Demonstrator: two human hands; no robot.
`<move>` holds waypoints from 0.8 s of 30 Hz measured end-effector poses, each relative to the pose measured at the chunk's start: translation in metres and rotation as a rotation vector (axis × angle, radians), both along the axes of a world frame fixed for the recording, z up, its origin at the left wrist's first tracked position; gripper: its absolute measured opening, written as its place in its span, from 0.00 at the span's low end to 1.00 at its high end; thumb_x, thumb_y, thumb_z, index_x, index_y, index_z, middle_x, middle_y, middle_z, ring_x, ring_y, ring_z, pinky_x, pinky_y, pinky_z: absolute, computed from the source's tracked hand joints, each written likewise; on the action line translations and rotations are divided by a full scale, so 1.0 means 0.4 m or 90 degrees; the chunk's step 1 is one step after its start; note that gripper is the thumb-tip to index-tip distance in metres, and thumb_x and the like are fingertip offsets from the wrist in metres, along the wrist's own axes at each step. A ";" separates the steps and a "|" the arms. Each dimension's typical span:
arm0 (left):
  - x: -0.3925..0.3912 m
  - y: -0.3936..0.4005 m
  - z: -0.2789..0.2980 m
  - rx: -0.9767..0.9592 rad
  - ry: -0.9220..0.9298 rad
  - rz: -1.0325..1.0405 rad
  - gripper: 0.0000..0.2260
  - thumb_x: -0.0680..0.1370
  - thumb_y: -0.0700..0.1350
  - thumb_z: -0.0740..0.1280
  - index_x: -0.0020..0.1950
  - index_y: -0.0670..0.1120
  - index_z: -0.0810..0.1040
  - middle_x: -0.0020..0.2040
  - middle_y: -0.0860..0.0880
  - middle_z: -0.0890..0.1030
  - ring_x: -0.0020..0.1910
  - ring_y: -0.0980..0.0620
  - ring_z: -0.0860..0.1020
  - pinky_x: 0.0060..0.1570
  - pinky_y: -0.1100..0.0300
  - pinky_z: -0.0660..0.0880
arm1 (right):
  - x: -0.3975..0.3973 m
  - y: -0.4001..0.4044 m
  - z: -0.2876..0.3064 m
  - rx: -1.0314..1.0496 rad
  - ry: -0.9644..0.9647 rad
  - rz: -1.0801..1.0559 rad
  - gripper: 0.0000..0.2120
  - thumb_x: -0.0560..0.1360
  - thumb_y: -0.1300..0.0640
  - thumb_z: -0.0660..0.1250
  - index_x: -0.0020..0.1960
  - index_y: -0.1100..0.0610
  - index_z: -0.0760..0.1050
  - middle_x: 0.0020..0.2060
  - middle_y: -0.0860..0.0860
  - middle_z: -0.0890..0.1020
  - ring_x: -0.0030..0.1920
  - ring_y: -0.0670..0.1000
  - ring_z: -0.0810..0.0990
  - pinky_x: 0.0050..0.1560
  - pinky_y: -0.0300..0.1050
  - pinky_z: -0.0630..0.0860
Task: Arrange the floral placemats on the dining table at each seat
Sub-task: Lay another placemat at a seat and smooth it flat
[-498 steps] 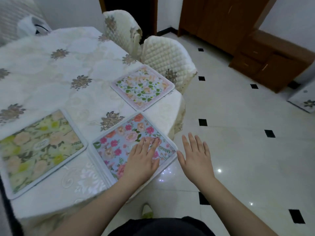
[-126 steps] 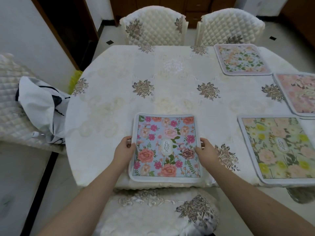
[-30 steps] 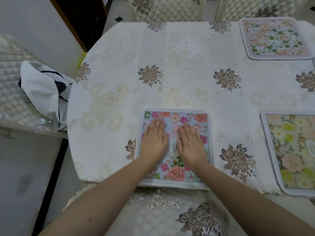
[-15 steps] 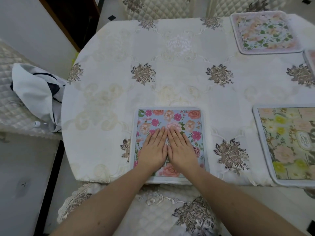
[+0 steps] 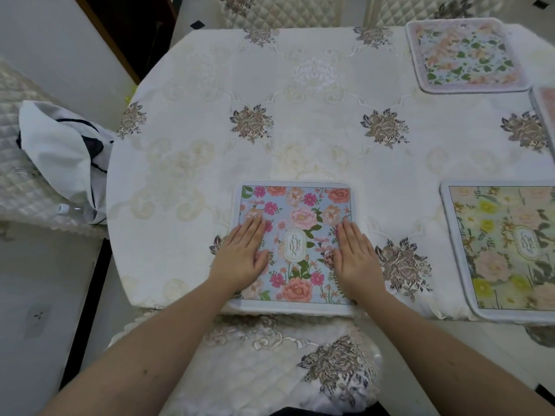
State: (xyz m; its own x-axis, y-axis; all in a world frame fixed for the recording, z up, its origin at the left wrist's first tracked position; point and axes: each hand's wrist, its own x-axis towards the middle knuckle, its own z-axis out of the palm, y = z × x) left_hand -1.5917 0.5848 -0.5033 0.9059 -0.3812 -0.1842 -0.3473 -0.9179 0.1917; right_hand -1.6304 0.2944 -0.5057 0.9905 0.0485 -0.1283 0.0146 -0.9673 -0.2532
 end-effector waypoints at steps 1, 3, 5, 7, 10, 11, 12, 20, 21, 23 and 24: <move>-0.002 0.009 0.001 -0.002 -0.002 0.002 0.30 0.83 0.58 0.49 0.82 0.48 0.50 0.82 0.52 0.49 0.81 0.55 0.48 0.78 0.56 0.43 | 0.000 -0.001 0.000 0.001 0.001 -0.001 0.27 0.83 0.48 0.44 0.79 0.57 0.53 0.78 0.52 0.57 0.79 0.49 0.51 0.78 0.48 0.47; -0.006 0.018 0.004 0.001 -0.001 0.007 0.30 0.83 0.58 0.47 0.82 0.48 0.48 0.82 0.52 0.48 0.81 0.56 0.46 0.78 0.56 0.43 | 0.002 -0.002 0.002 0.002 0.005 0.000 0.27 0.83 0.48 0.43 0.79 0.57 0.53 0.78 0.52 0.56 0.79 0.49 0.51 0.78 0.48 0.48; -0.009 0.028 0.005 0.018 -0.006 0.007 0.30 0.83 0.59 0.47 0.82 0.49 0.46 0.82 0.53 0.47 0.81 0.56 0.45 0.78 0.56 0.41 | 0.000 0.000 0.006 0.000 0.004 0.001 0.28 0.83 0.48 0.43 0.79 0.58 0.54 0.78 0.52 0.57 0.79 0.49 0.52 0.78 0.48 0.48; -0.015 0.049 0.005 0.049 -0.006 0.003 0.30 0.84 0.60 0.46 0.82 0.49 0.44 0.82 0.53 0.46 0.81 0.56 0.44 0.78 0.56 0.40 | 0.002 0.000 0.008 -0.001 0.006 0.000 0.28 0.83 0.48 0.43 0.79 0.58 0.54 0.78 0.53 0.57 0.79 0.49 0.52 0.77 0.48 0.48; -0.025 0.088 0.011 0.073 -0.006 0.019 0.31 0.83 0.63 0.41 0.82 0.49 0.43 0.82 0.51 0.46 0.80 0.54 0.45 0.77 0.55 0.39 | 0.007 0.022 0.015 -0.022 0.010 -0.005 0.31 0.81 0.47 0.38 0.79 0.60 0.53 0.79 0.54 0.55 0.79 0.50 0.51 0.77 0.46 0.42; -0.026 0.089 0.018 0.071 -0.004 0.028 0.31 0.82 0.63 0.39 0.81 0.48 0.43 0.82 0.51 0.47 0.80 0.53 0.45 0.77 0.55 0.39 | 0.011 0.038 0.021 -0.016 0.017 -0.016 0.32 0.80 0.46 0.36 0.79 0.60 0.52 0.79 0.55 0.54 0.79 0.51 0.49 0.77 0.45 0.40; -0.029 0.078 0.028 0.064 0.001 0.040 0.31 0.82 0.62 0.39 0.81 0.48 0.42 0.82 0.50 0.47 0.81 0.53 0.45 0.77 0.55 0.39 | 0.014 0.057 0.029 -0.002 0.028 -0.022 0.33 0.79 0.46 0.34 0.79 0.61 0.50 0.79 0.55 0.52 0.79 0.50 0.48 0.76 0.44 0.37; -0.107 -0.149 0.036 -0.046 0.024 -0.003 0.27 0.82 0.54 0.36 0.79 0.45 0.43 0.82 0.47 0.48 0.81 0.52 0.45 0.77 0.54 0.38 | 0.001 0.198 0.039 0.011 0.094 0.230 0.32 0.77 0.44 0.32 0.77 0.58 0.38 0.79 0.54 0.45 0.78 0.50 0.39 0.77 0.48 0.37; -0.116 -0.155 0.026 -0.054 0.021 0.004 0.27 0.82 0.54 0.37 0.79 0.44 0.45 0.82 0.46 0.51 0.80 0.51 0.47 0.78 0.53 0.40 | -0.003 0.199 0.029 -0.016 0.076 0.233 0.32 0.78 0.45 0.35 0.77 0.60 0.42 0.79 0.56 0.49 0.78 0.52 0.44 0.77 0.50 0.40; -0.126 -0.153 0.011 -0.055 0.008 0.006 0.26 0.84 0.53 0.37 0.80 0.43 0.49 0.81 0.45 0.55 0.80 0.50 0.50 0.79 0.52 0.42 | -0.013 0.198 0.018 -0.045 0.051 0.217 0.30 0.80 0.48 0.43 0.77 0.63 0.52 0.78 0.58 0.58 0.78 0.56 0.55 0.75 0.53 0.49; -0.130 -0.149 0.005 -0.049 0.000 0.003 0.26 0.85 0.53 0.37 0.80 0.42 0.51 0.81 0.45 0.56 0.80 0.50 0.51 0.78 0.52 0.43 | -0.017 0.198 0.015 -0.046 0.047 0.212 0.29 0.80 0.49 0.46 0.77 0.63 0.55 0.77 0.59 0.60 0.77 0.56 0.57 0.74 0.54 0.52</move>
State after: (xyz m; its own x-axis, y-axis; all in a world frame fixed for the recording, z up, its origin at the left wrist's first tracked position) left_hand -1.6437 0.5253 -0.5013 0.9077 -0.3903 -0.1539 -0.3436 -0.9021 0.2612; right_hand -1.6372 0.3735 -0.4997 0.9099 0.3557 -0.2135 0.3168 -0.9280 -0.1959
